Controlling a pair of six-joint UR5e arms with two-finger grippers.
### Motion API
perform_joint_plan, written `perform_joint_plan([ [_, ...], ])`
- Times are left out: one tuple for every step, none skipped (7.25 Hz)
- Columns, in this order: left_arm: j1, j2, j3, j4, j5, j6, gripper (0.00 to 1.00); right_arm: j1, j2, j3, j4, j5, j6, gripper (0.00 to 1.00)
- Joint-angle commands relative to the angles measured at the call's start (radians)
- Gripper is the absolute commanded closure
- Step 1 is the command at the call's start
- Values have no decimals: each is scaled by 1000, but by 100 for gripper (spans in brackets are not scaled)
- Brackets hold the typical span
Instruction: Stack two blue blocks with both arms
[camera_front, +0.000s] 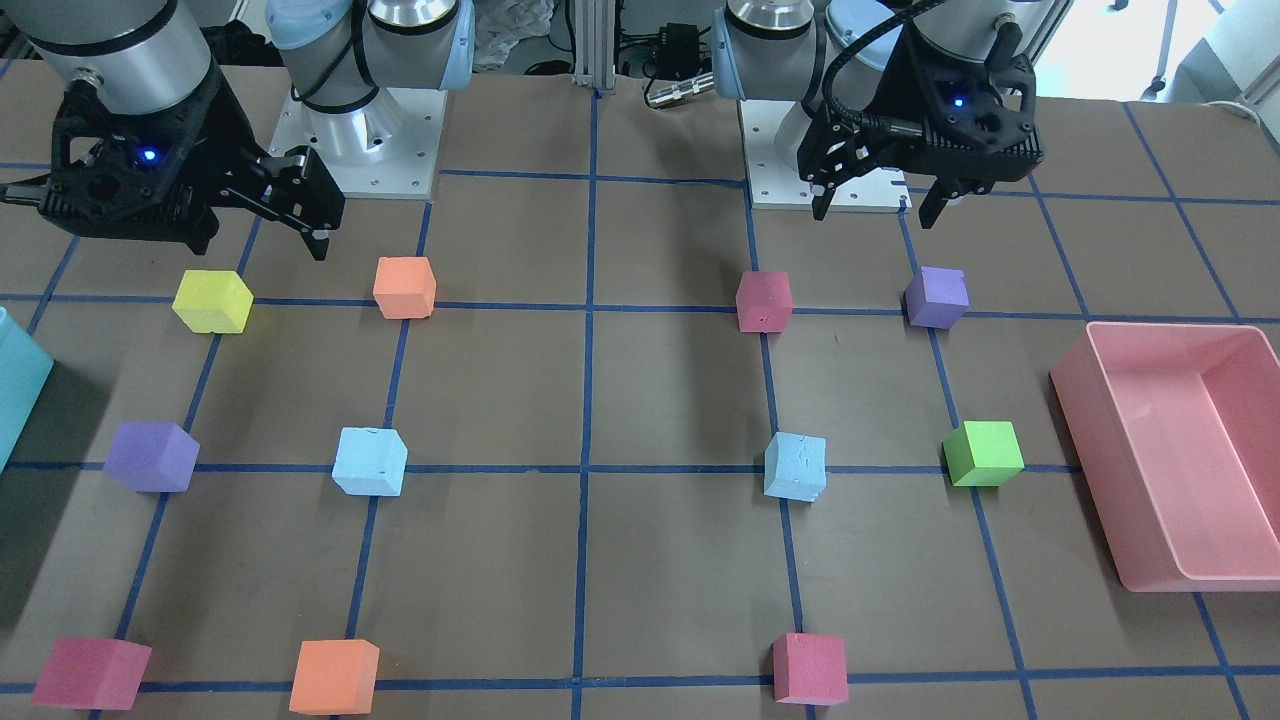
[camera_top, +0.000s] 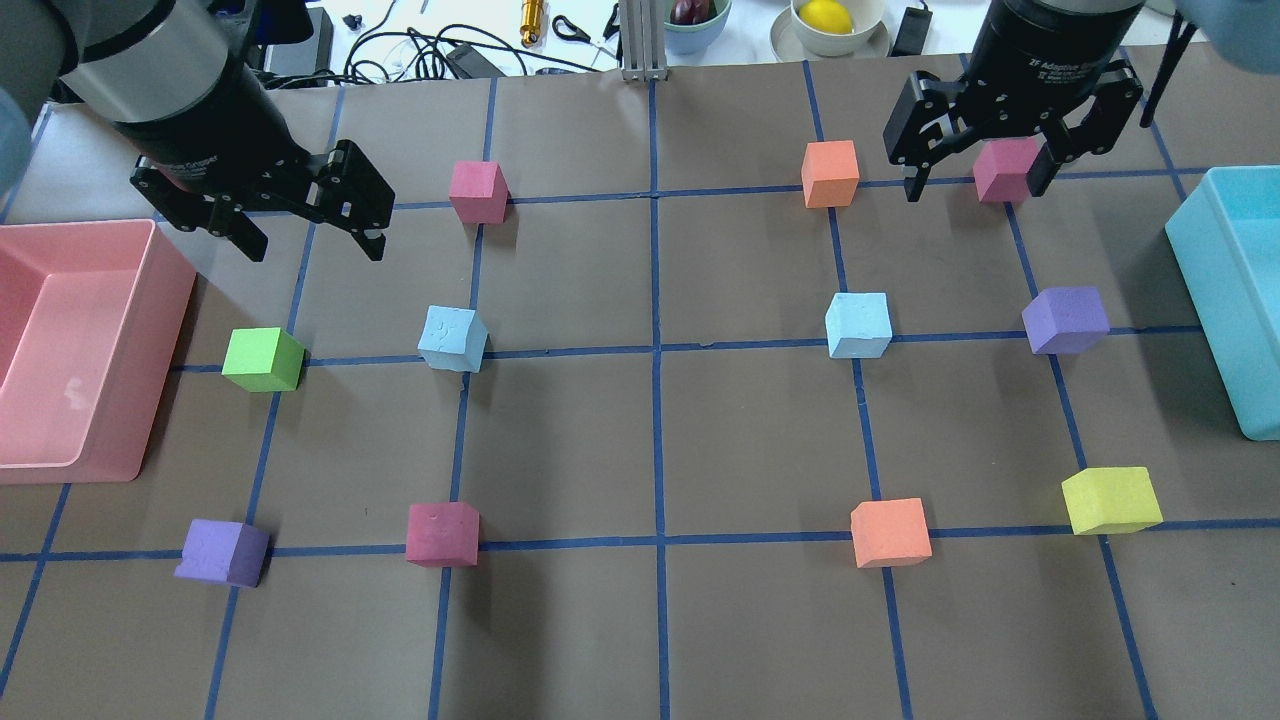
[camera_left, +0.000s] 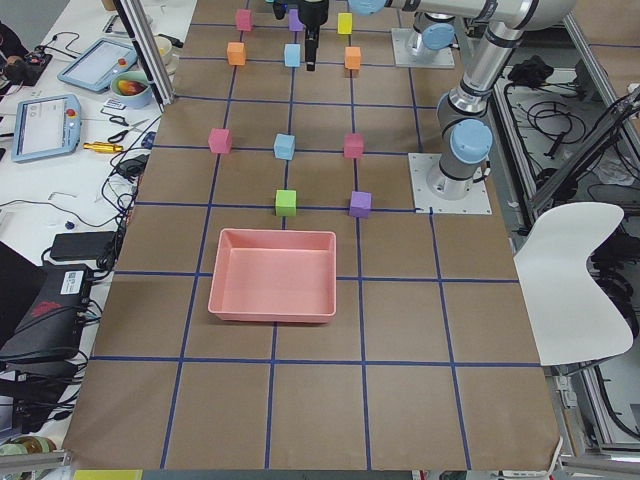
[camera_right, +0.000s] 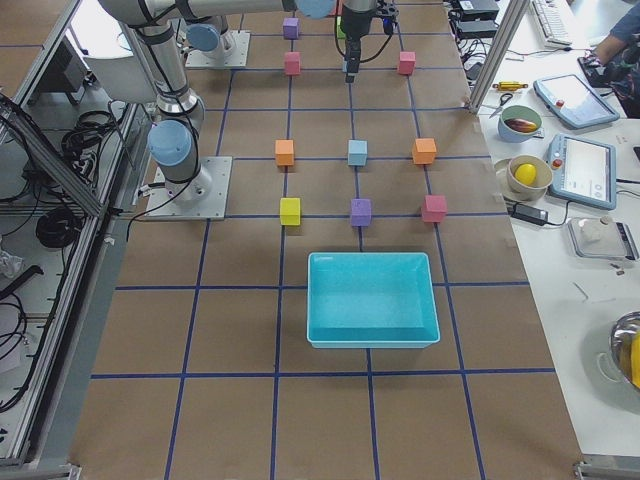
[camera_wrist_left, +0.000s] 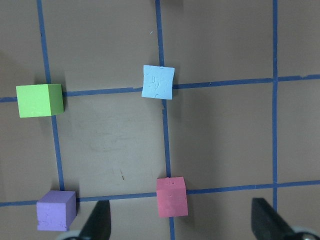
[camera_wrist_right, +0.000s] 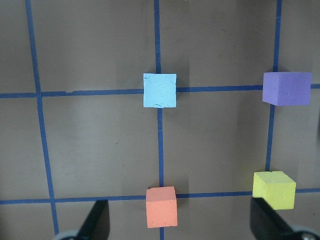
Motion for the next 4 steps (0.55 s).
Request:
perform_joint_plan([
  [0,1,-1,0,0,0,0,0,0,2,2,0,0,0],
  [-2,1,-1,0,0,0,0,0,0,2,0,0,2,0],
  [0,1,-1,-2,-2,1,0,0,0,2,0,0,0,0],
  [-2,1,-3,-5,0,9,0,0,0,2,0,-2,0,0],
])
